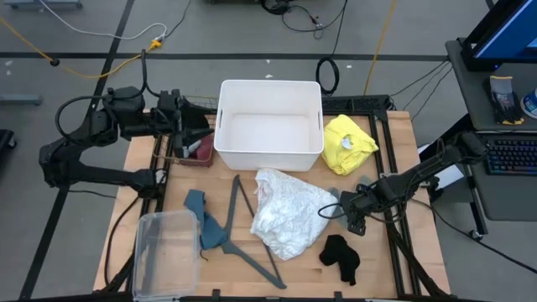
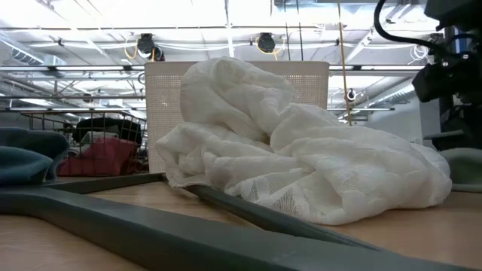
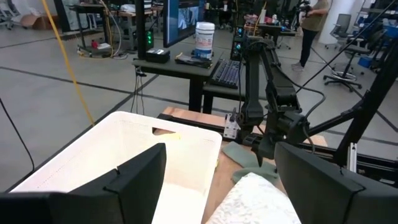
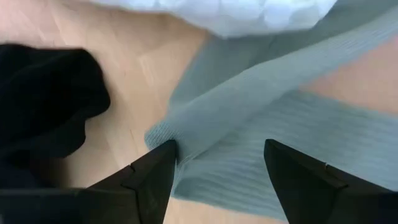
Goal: Pick & Place Cloths
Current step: Put the gray sock into the transparent bin
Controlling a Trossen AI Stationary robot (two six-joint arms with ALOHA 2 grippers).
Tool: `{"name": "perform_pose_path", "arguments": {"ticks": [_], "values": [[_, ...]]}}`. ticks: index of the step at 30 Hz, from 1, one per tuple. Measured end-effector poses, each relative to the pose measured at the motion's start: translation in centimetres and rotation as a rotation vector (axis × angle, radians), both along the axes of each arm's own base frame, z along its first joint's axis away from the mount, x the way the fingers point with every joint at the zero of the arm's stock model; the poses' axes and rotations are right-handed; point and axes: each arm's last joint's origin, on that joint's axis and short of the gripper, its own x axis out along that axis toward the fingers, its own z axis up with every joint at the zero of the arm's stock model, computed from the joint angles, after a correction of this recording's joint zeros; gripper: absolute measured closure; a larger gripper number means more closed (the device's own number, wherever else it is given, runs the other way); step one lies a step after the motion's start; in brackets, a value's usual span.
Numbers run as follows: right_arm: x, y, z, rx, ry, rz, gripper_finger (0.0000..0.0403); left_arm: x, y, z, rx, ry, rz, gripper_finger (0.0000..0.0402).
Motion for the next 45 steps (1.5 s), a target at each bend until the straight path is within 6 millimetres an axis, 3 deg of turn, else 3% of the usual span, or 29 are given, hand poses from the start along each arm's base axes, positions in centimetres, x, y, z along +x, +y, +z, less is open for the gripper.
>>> {"name": "perform_pose_path", "arguments": {"ticks": [7, 19, 32, 45], "values": [[0.0, 0.0, -0.1, 0.001, 0.003, 0.0, 0.0192, 0.0, 0.0, 0.0, 0.0, 0.0, 0.0, 0.0103], [0.0, 0.0, -0.1, 0.01, 0.007, -0.04, 0.0393, 0.0, 0.0, 0.0, -0.021, -0.004, 0.003, 0.0103], [0.0, 0.6, 0.4, 0.194, 0.057, -0.047, 0.0401, 0.0, 0.0, 0.0, -0.026, -0.004, 0.004, 0.0103], [0.1, 0.7, 6.1, 0.328, -0.177, -0.033, 0.0402, 0.0, 0.0, 0.0, -0.025, -0.004, 0.003, 0.0103]]}}
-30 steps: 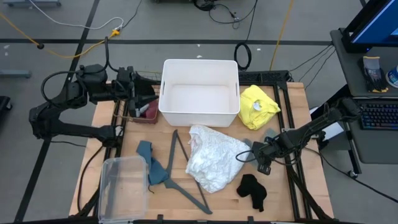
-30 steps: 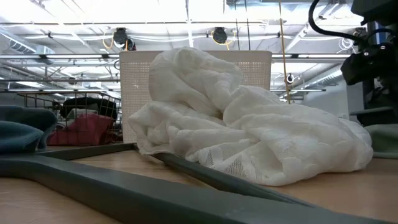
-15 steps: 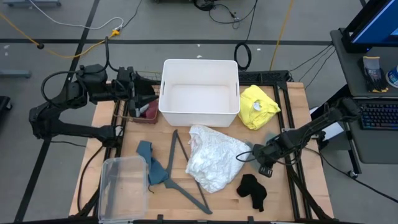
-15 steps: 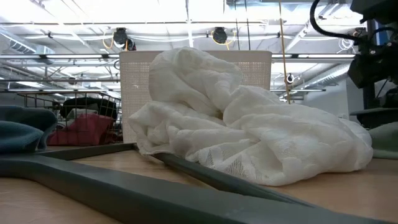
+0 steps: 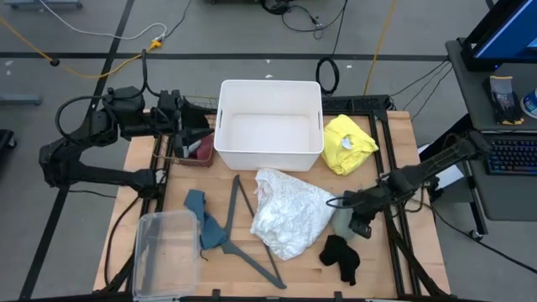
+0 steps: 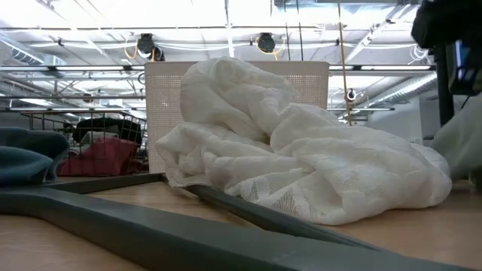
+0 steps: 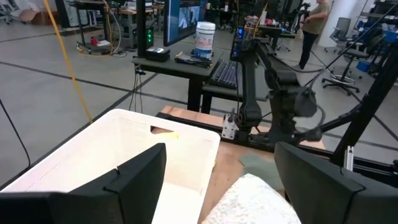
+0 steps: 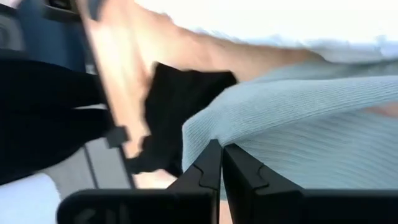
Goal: Pick & Place Cloths
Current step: Put the gray sock into the transparent bin
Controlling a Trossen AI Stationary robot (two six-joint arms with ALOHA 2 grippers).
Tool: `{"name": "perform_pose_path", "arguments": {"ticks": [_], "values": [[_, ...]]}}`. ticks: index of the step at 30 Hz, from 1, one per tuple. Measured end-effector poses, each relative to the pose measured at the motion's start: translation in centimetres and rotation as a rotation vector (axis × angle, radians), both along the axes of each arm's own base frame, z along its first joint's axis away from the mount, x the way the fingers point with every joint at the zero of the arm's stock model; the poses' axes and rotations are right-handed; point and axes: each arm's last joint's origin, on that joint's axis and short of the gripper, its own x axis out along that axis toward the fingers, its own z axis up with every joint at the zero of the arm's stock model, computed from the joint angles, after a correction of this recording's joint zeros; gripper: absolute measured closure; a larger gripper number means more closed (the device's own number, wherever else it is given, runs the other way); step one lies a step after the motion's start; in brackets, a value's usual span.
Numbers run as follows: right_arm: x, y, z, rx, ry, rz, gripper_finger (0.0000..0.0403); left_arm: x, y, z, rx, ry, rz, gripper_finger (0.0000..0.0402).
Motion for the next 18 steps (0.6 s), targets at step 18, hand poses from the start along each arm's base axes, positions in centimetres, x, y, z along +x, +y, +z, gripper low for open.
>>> {"name": "perform_pose_path", "arguments": {"ticks": [18], "values": [[0.6, -0.3, 7.2, 0.155, -0.63, -0.105, 0.0403, 4.5, 0.9, -2.0, -0.071, 0.109, -0.022, 0.0103]]}}
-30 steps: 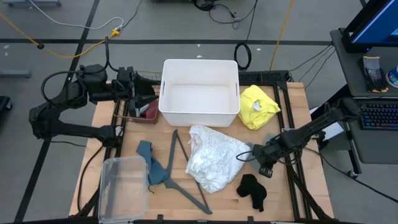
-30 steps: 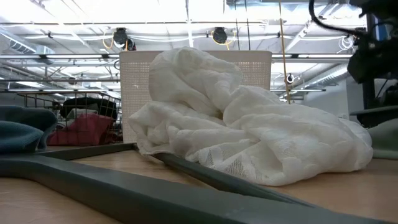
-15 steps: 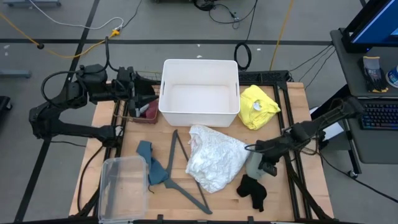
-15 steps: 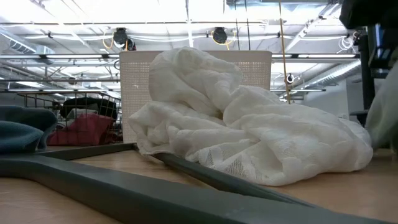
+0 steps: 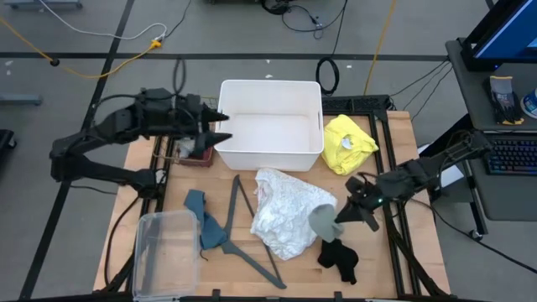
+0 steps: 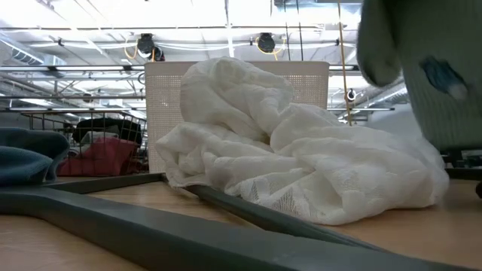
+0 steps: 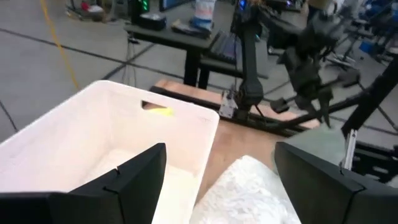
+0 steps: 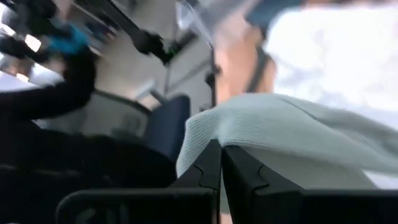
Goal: Pick & Place Cloths
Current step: Put the gray sock into the transparent bin
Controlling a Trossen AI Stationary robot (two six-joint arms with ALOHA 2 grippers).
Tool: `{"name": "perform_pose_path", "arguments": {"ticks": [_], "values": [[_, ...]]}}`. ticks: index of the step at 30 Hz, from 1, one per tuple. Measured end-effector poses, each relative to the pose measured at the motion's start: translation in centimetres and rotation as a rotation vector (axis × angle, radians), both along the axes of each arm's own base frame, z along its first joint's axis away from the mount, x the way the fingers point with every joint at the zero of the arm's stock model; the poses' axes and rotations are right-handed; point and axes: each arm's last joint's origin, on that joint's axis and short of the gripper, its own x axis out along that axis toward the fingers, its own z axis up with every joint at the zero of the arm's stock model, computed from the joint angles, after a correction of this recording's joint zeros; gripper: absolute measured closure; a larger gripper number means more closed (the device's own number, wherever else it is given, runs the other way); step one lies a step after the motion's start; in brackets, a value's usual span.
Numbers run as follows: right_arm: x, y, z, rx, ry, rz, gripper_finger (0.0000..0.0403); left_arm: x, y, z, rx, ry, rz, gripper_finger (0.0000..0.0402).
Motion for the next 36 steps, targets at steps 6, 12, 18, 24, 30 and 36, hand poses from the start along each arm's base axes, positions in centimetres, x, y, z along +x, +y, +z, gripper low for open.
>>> {"name": "perform_pose_path", "arguments": {"ticks": [6, 12, 18, 24, 30, 36], "values": [[0.5, 0.0, 1.6, 0.014, -0.182, -0.063, 0.0403, 3.4, -0.5, -0.8, -0.018, -0.019, -0.134, 0.0103], [1.0, -0.5, 3.3, 0.04, -0.364, -0.119, 0.0403, 6.6, -2.1, -1.2, -0.013, -0.092, -0.265, 0.0103], [1.4, -1.6, 4.7, 0.092, -0.505, -0.189, 0.0403, 9.1, -4.2, -1.5, 0.002, -0.176, -0.355, 0.0103], [2.3, -2.4, 5.1, 0.105, -0.559, -0.245, 0.0403, 11.3, -5.9, -2.0, 0.015, -0.249, -0.384, 0.0103], [3.5, -2.7, 4.8, 0.107, -0.579, -0.276, 0.0403, 12.9, -7.1, -3.0, 0.015, -0.26, -0.39, 0.0103], [4.7, -3.1, 4.5, 0.105, -0.593, -0.307, 0.0403, 14.0, -8.5, -3.7, 0.008, -0.278, -0.422, 0.0103]]}}
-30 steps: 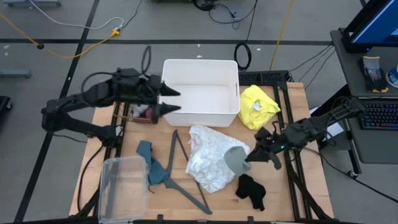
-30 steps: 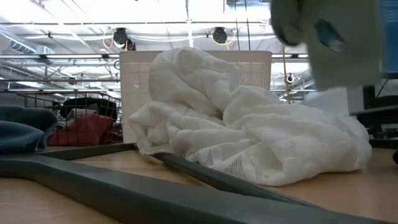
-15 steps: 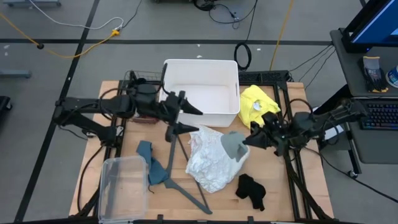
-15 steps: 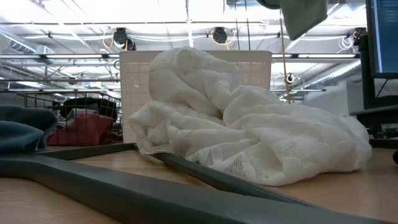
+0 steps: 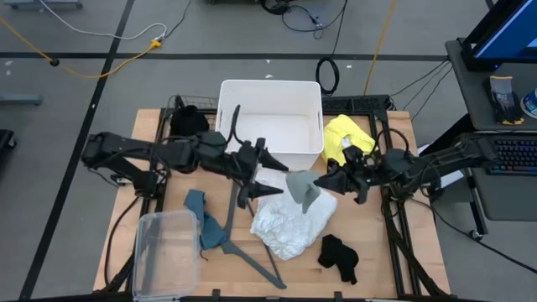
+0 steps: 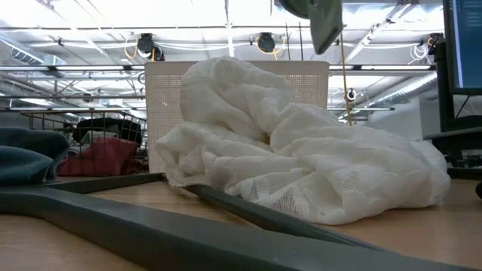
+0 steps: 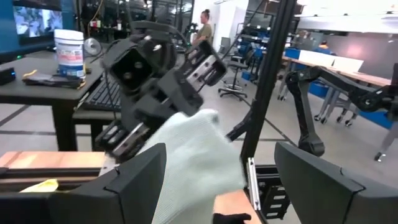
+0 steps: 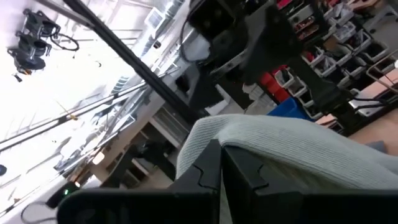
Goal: Pick & Place Cloths
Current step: Put the gray sock into the transparent bin
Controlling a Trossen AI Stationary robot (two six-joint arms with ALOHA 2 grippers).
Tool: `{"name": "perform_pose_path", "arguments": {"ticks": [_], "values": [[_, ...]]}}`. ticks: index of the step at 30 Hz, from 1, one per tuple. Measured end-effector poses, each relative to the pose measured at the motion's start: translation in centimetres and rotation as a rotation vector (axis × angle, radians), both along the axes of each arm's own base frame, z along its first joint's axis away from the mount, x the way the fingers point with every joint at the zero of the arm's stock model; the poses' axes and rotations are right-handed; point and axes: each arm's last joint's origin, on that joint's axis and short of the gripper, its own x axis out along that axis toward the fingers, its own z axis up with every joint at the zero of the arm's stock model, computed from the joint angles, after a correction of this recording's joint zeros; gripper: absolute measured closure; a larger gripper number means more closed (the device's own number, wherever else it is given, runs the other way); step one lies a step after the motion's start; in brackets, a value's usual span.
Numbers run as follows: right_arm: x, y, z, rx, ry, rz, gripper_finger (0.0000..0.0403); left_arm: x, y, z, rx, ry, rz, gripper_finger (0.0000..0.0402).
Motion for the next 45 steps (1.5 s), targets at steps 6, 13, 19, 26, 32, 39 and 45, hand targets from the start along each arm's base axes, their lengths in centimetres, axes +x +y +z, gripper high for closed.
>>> {"name": "perform_pose_path", "arguments": {"ticks": [6, 13, 19, 26, 32, 39, 45], "values": [[1.4, -0.2, -0.5, 0.027, -0.014, -0.016, 0.0403, 0.3, -1.0, -0.4, 0.001, 0.009, 0.053, 0.0103], [2.8, 0.1, -1.0, 0.058, -0.038, -0.009, 0.0403, 0.2, -1.6, -0.4, 0.031, 0.002, 0.139, 0.0103], [3.6, 0.2, -1.6, 0.06, -0.037, -0.016, 0.0403, 0.1, -2.3, -0.5, 0.032, 0.016, 0.119, 0.0103], [4.4, -0.3, -1.9, 0.065, -0.065, -0.04, 0.0403, 0.1, -2.9, -0.9, 0.039, 0.045, 0.105, 0.0103], [4.7, -0.5, -2.0, 0.079, -0.073, -0.03, 0.0403, 0.9, -3.1, -2.0, 0.047, 0.081, 0.191, 0.0103], [4.7, -0.4, -2.0, 0.077, -0.073, -0.021, 0.0403, 1.5, -2.8, -2.6, 0.064, 0.098, 0.258, 0.0103], [4.7, -0.4, -2.0, 0.077, -0.074, -0.017, 0.0403, 1.5, -2.5, -2.6, 0.082, 0.096, 0.267, 0.0103]]}}
